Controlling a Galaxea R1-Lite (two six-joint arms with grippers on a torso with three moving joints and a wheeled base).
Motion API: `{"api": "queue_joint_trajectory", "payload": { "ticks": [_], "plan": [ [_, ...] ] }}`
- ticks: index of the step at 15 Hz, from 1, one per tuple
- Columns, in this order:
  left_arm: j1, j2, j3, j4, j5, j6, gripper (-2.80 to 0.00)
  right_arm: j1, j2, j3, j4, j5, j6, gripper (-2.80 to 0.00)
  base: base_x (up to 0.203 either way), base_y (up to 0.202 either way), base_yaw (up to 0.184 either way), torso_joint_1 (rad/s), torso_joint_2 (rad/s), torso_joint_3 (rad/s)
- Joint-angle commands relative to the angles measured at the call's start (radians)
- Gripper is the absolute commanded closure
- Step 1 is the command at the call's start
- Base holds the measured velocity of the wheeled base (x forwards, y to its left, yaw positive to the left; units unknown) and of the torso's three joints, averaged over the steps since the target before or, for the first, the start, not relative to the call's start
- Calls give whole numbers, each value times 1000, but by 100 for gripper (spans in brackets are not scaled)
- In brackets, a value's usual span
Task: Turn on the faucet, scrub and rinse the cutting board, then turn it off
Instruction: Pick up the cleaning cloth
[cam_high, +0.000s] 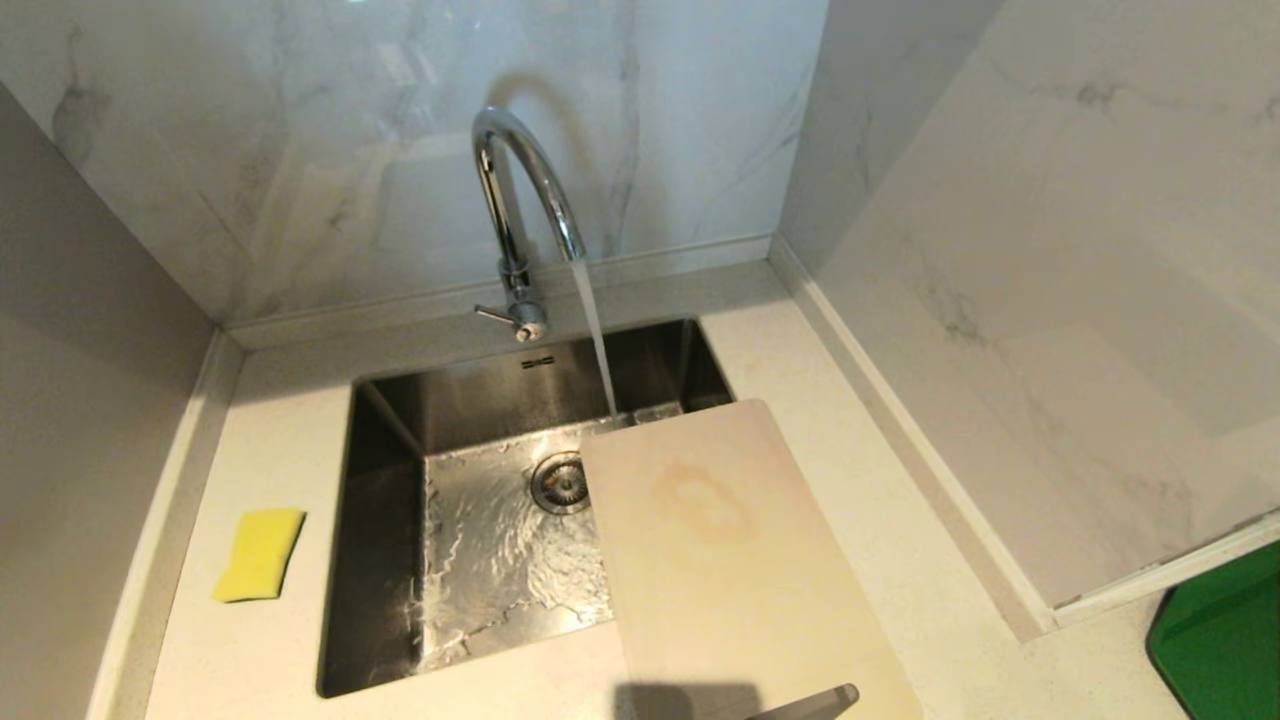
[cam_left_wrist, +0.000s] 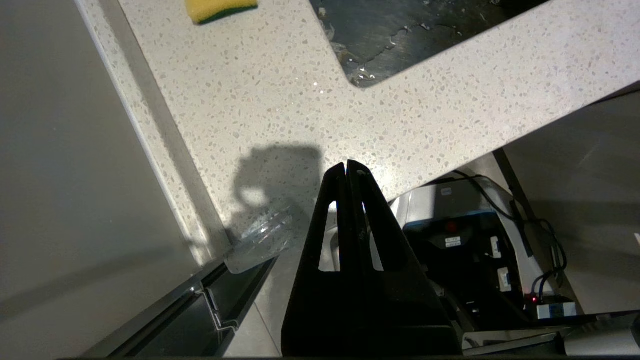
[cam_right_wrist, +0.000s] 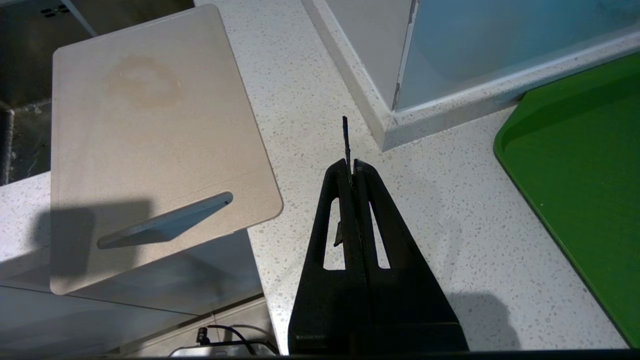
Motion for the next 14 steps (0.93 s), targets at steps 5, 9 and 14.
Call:
{"api": "queue_joint_trajectory", "payload": {
  "ticks": [5,9,14],
  "plan": [
    [-7,-68,18,1,-14,-6,0,0,-2,0,-1,0,0,0,0,0,0,0,0,0],
    [-23,-105,19,3,-16,-6,0,-1,-2,0,-1,0,0,0,0,0,0,0,0,0],
    [-81,-237,30,13,15,-8,0,0,-2,0,-1,0,0,0,0,0,0,0,0,0]
  ]
}}
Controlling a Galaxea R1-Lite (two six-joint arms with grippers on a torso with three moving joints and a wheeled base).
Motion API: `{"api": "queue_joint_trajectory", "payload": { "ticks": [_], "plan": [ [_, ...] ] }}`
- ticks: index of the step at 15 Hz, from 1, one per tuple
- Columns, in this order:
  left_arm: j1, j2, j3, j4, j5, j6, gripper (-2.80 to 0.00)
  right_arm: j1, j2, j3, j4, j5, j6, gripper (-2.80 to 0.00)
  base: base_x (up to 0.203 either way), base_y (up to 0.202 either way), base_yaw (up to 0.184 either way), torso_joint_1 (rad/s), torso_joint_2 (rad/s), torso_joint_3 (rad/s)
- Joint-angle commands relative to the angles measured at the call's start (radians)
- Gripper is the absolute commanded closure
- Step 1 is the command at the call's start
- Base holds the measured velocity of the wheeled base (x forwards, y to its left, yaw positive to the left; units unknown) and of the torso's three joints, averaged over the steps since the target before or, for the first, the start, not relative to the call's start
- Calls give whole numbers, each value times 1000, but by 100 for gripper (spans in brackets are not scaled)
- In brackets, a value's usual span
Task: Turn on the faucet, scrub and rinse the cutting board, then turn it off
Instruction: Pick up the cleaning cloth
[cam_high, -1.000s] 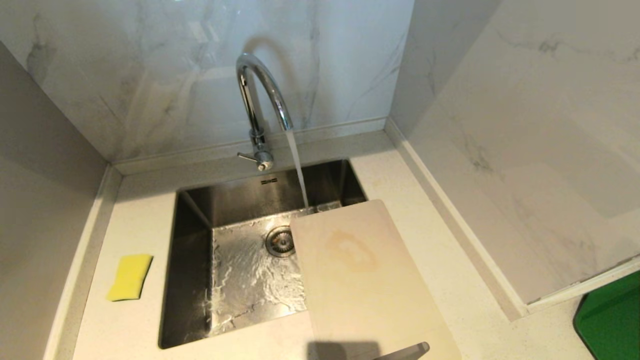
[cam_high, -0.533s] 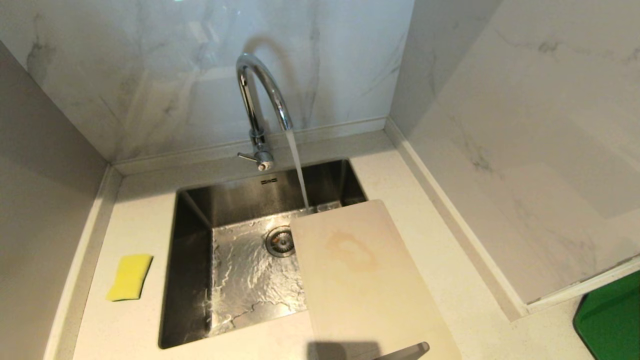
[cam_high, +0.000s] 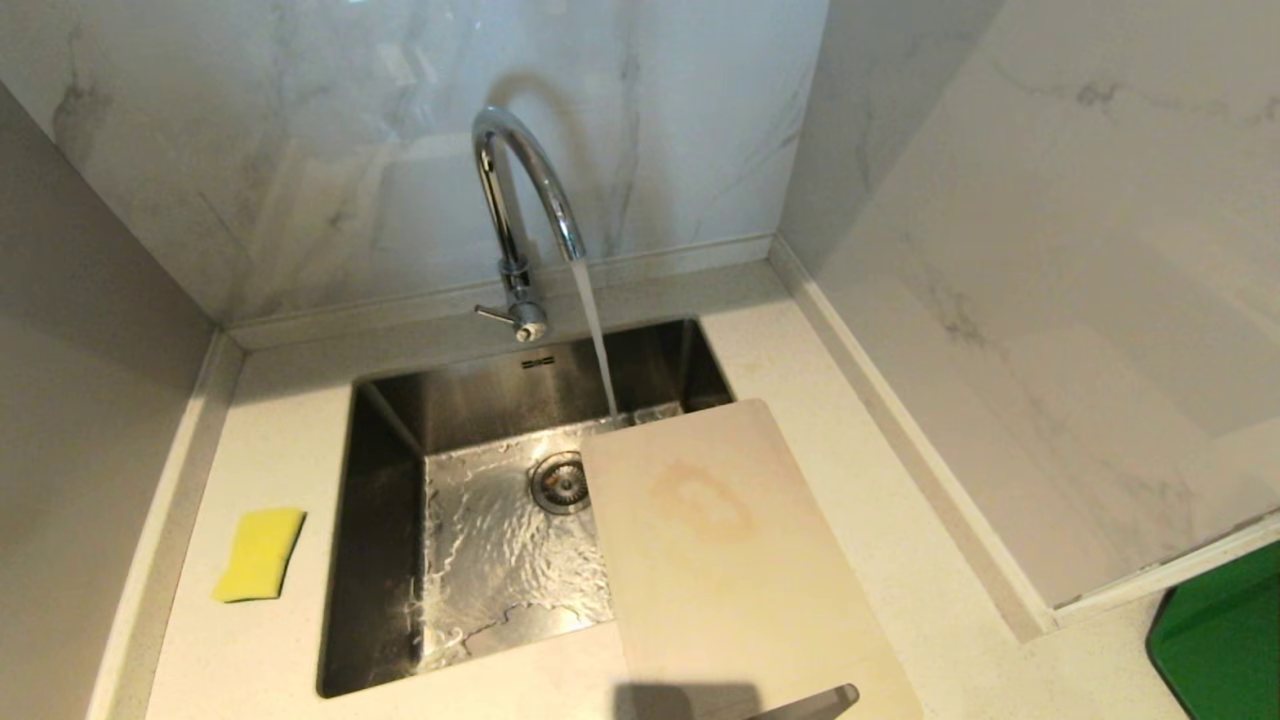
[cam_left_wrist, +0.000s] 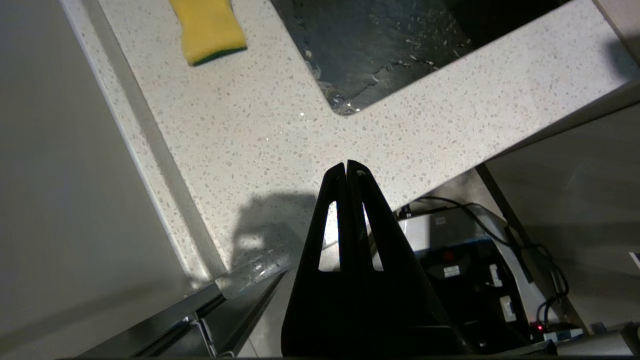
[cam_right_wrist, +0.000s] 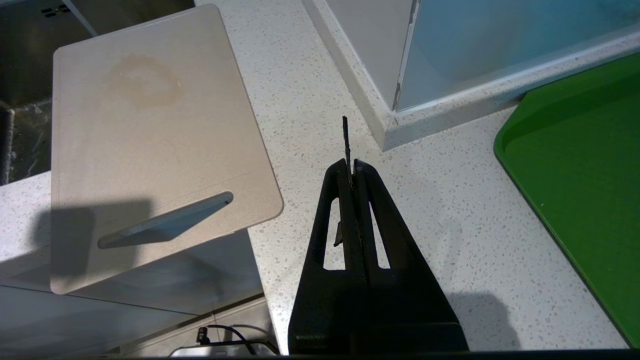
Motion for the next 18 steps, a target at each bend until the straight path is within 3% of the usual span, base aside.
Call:
{"api": "queue_joint_trajectory", "payload": {
  "ticks": [1,2,4,14,18],
  "plan": [
    [-21,-82,8,-7,20,1,0,0,-2,0,0,-1,0,0,0,0,0,0,0,0],
    [-23,-81,38,-12,51,-5,0,0,-2,0,-1,-1,0,0,0,0,0,0,0,0],
    [-26,-81,43,-12,79,-85,0,0,-2,0,0,-1,0,0,0,0,0,0,0,0],
    [-34,-9,43,-10,82,-78,0,0,-2,0,0,-1,0,0,0,0,0,0,0,0],
    [-33,187,-20,-60,72,-76,0,0,-2,0,-1,-1,0,0,0,0,0,0,0,0]
  ]
}}
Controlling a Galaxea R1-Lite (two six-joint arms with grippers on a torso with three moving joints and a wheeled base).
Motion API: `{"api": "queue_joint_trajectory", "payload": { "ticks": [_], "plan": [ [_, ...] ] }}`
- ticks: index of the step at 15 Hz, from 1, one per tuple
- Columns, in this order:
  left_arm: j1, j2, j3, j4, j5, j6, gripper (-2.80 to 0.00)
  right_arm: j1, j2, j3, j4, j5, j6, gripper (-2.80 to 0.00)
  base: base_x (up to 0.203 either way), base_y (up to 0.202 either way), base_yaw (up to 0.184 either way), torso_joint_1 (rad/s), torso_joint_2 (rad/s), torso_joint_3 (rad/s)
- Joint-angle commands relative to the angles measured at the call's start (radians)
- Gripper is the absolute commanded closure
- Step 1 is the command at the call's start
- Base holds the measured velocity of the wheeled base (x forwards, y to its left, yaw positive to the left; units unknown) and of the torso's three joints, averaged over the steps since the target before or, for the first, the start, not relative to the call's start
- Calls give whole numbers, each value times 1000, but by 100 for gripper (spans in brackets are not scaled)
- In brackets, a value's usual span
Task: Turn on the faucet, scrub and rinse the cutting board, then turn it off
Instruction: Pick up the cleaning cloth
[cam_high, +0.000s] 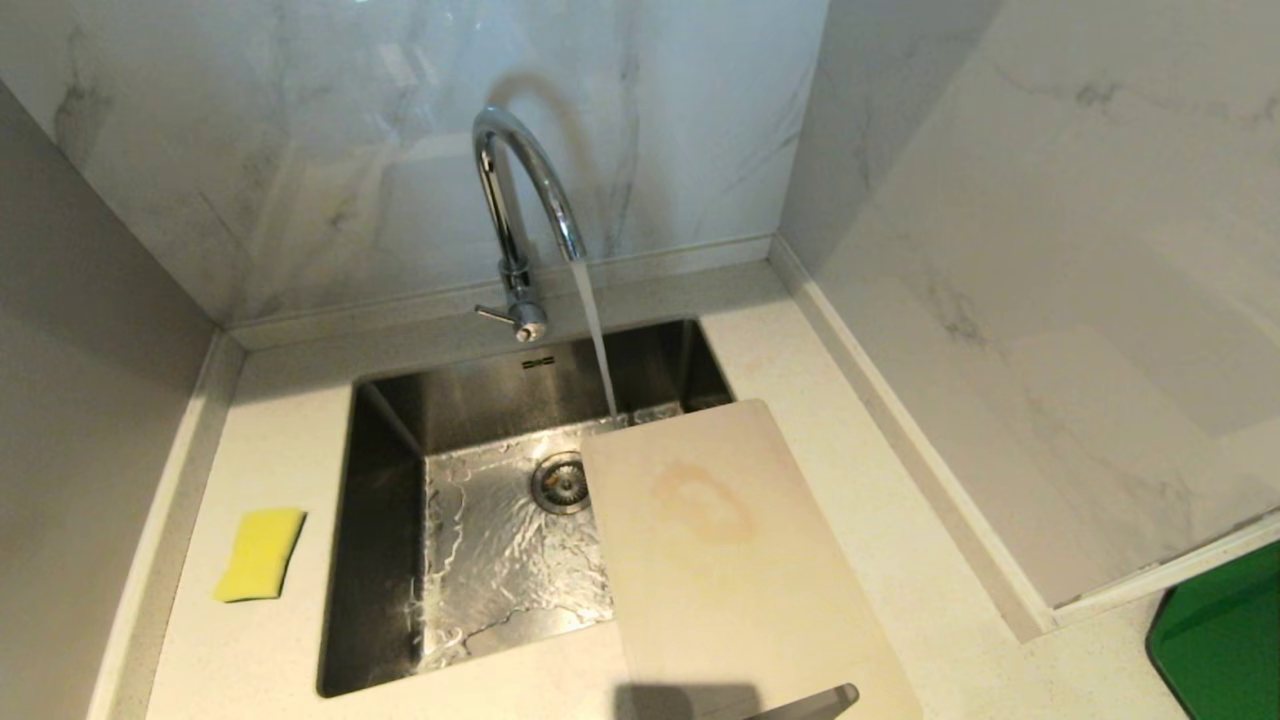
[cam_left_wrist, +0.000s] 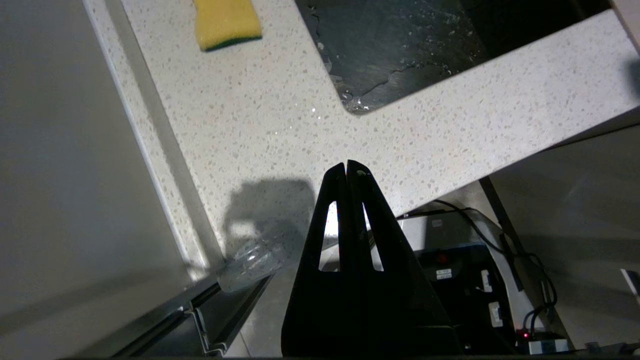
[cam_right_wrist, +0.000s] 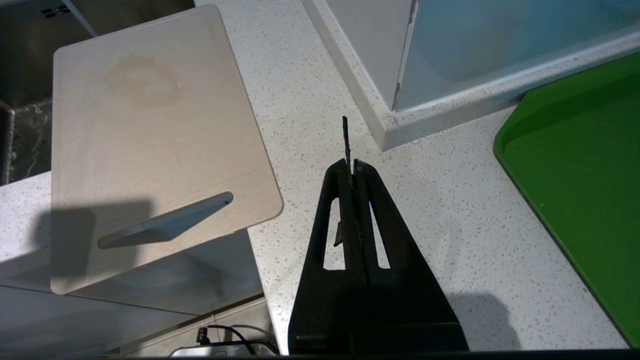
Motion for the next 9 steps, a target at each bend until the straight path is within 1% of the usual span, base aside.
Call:
{"api": "queue_joint_trajectory", "payload": {
  "ticks": [1,2,3,4,7,9],
  "plan": [
    [1,195,-91,-1,-23,8,0,0,-2,0,-1,0,0,0,0,0,0,0,0,0],
    [2,264,-164,19,-43,15,0,0,-2,0,1,0,0,0,0,0,0,0,0,0],
    [4,350,-263,59,-60,23,0,-1,-2,0,0,0,0,0,0,0,0,0,0,0],
    [5,438,-333,96,-69,36,0,-1,-2,0,-1,0,0,0,0,0,0,0,0,0],
    [27,702,-468,151,-81,84,0,-1,-2,0,-1,0,0,0,0,0,0,0,0,0],
    [40,853,-545,166,-84,100,0,0,-2,0,0,0,0,0,0,0,0,0,0,0]
  ]
}}
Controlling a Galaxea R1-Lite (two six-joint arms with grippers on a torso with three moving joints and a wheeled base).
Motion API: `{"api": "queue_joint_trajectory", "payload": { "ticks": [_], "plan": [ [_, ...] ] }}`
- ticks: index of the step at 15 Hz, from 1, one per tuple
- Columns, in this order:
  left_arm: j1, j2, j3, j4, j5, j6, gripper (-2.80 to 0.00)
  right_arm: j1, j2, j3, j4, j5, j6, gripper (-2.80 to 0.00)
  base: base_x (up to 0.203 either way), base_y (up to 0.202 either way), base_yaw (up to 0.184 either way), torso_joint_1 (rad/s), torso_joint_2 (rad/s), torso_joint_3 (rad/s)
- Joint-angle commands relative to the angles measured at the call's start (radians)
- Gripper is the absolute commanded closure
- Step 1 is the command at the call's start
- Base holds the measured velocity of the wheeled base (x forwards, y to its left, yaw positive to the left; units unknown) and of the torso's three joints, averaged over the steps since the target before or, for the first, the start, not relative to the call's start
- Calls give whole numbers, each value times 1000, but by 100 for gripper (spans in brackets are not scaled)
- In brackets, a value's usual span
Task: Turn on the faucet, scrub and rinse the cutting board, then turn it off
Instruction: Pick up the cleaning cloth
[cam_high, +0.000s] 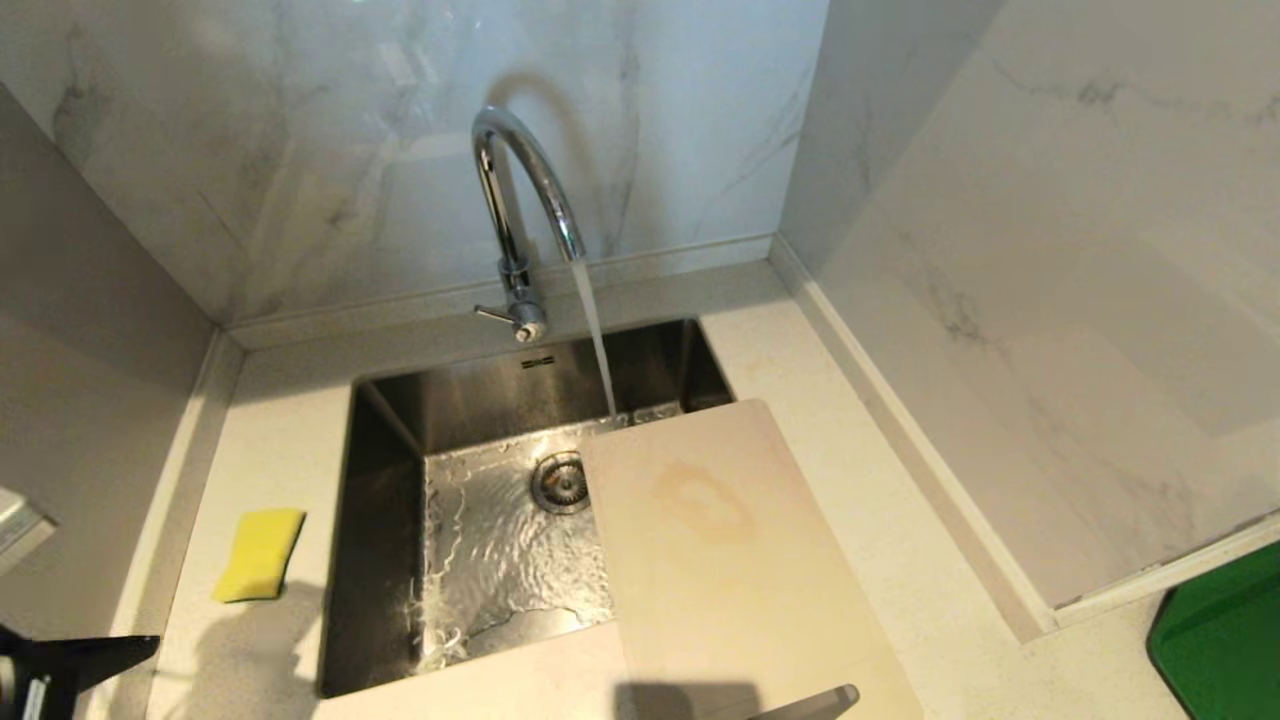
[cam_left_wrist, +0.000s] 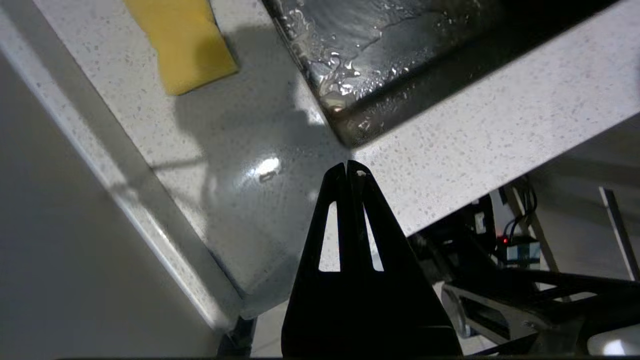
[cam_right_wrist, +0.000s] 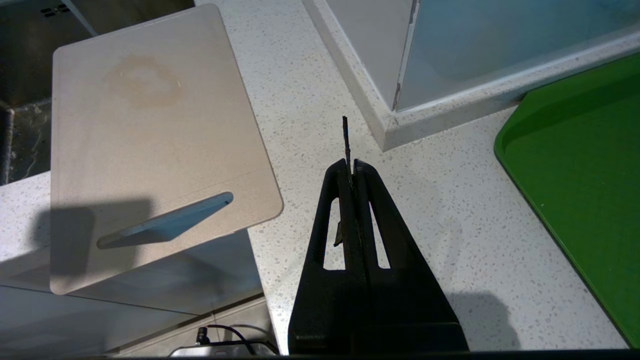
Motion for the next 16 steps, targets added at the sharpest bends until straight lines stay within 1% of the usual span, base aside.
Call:
{"api": "queue_joint_trajectory", "payload": {
  "ticks": [1,4,7,8,11,16],
  "plan": [
    [17,274,-102,9,3,8,0,0,-2,0,0,-1,1,0,0,0,0,0,0,0],
    [45,464,-223,13,54,-6,0,-1,-2,0,-1,-1,1,0,0,0,0,0,0,0],
    [88,591,-322,14,74,-19,0,0,-2,0,-1,-1,1,0,0,0,0,0,0,0],
    [99,622,-337,8,77,-20,-280,-1,-2,0,-1,-1,1,0,0,0,0,0,0,0],
    [133,712,-379,-21,103,-23,-280,0,-2,0,-1,-1,1,0,0,0,0,0,0,0],
    [170,818,-473,-24,110,-53,-280,0,-2,0,0,-1,1,0,0,0,0,0,0,0]
  ]
}}
